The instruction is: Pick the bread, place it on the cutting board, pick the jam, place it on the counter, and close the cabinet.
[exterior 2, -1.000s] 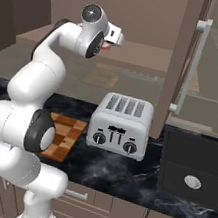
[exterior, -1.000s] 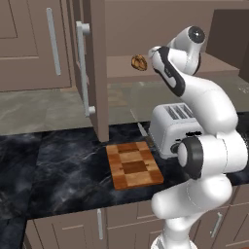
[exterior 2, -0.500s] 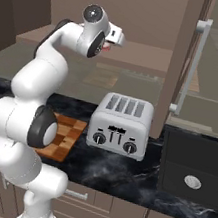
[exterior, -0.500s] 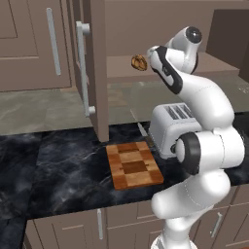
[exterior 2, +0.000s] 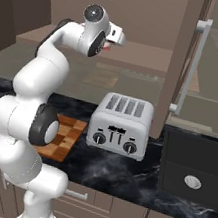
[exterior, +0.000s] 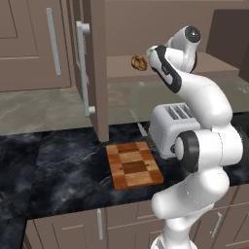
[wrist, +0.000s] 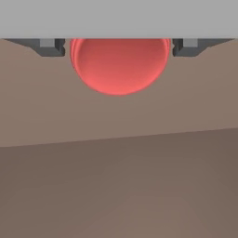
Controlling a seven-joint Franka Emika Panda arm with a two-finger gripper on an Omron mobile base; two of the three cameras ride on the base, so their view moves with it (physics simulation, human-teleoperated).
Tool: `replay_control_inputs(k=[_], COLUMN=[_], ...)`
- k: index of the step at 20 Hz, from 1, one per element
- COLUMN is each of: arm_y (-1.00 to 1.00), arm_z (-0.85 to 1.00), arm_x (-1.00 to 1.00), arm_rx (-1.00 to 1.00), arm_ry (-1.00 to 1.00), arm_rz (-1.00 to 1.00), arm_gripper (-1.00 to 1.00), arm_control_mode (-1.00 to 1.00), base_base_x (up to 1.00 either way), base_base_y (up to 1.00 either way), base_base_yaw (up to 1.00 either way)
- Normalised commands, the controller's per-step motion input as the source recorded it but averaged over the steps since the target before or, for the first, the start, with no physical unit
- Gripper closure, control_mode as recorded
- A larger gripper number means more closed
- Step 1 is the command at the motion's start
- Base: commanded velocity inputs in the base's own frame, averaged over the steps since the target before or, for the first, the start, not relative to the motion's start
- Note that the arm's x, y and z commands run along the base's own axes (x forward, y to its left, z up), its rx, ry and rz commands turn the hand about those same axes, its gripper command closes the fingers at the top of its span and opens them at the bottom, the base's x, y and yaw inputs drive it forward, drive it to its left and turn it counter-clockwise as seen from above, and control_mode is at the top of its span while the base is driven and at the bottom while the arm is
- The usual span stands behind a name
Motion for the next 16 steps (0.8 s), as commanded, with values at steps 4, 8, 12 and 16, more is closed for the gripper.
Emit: replay_control_inputs(k=[4,8,12,16], arm_y=[0.0,0.0,0.0,-0.01], arm_z=[0.0,0.0,0.01,0.05], arm_x=[0.0,0.0,0.0,0.0], arm_rx=[0.0,0.0,0.0,0.0], arm_ry=[0.0,0.0,0.0,0.0], arm_rz=[0.01,0.0,0.0,0.0], arm_gripper=[1.0,1.0,1.0,1.0], arm_control_mode=[-1.0,-1.0,-1.0,-1.0], base_base_x=[0.0,0.0,0.0,0.0], base_base_y=[0.0,0.0,0.0,0.0], base_base_yaw=[0.0,0.0,0.0,0.0])
